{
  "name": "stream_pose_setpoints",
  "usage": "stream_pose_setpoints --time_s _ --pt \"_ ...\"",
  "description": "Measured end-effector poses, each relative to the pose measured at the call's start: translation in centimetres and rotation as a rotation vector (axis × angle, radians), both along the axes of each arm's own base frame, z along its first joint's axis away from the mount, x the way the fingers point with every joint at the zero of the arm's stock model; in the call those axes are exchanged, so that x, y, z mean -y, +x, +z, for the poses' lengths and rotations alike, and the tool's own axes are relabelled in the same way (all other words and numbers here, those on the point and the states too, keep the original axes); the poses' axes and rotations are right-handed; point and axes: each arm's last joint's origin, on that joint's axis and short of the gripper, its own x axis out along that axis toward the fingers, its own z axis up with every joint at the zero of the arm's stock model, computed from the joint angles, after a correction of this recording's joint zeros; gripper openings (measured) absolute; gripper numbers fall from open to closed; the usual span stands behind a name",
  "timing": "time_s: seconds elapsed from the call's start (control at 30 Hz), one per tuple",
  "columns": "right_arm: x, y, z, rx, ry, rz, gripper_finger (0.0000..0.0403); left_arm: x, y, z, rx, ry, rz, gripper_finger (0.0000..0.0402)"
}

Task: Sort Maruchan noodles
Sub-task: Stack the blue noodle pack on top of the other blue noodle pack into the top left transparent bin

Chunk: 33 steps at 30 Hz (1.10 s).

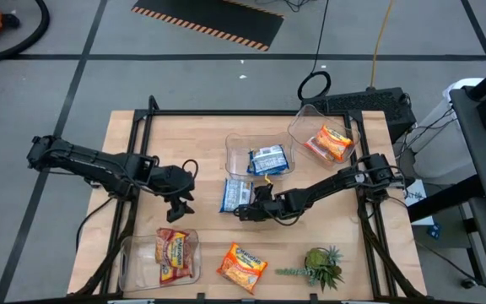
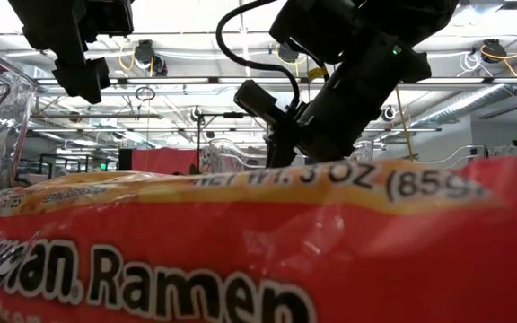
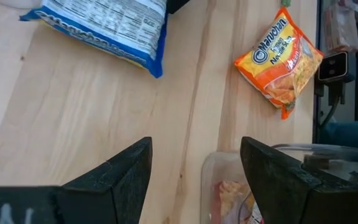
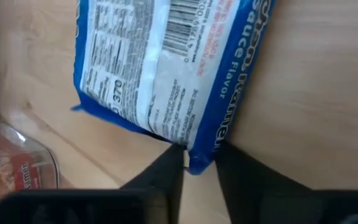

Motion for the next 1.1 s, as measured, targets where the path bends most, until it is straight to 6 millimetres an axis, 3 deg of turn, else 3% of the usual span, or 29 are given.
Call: stream_pose_setpoints --time_s 0.23,0.67,0.87,1.1 --pt "0.0 0.1 0.0 0.014 -0.003 0.007 0.0006 -0.2 0.1 0.0 0.003 0.039 0.079 0.0248" --pt "0.9 0.9 3.6 0.195 0.036 0.119 0.0001 -0.5 0.7 0.5 0.102 0.139 0.179 0.0248" --pt "1.5 0.9 5.5 0.263 0.103 0.155 0.0 0.4 0.6 0.5 0.161 0.354 -0.068 0.0248" --pt "2.7 0.8 7.7 0.331 0.177 0.134 0.0 2.1 1.3 1.4 0.34 0.591 -0.198 0.0257"
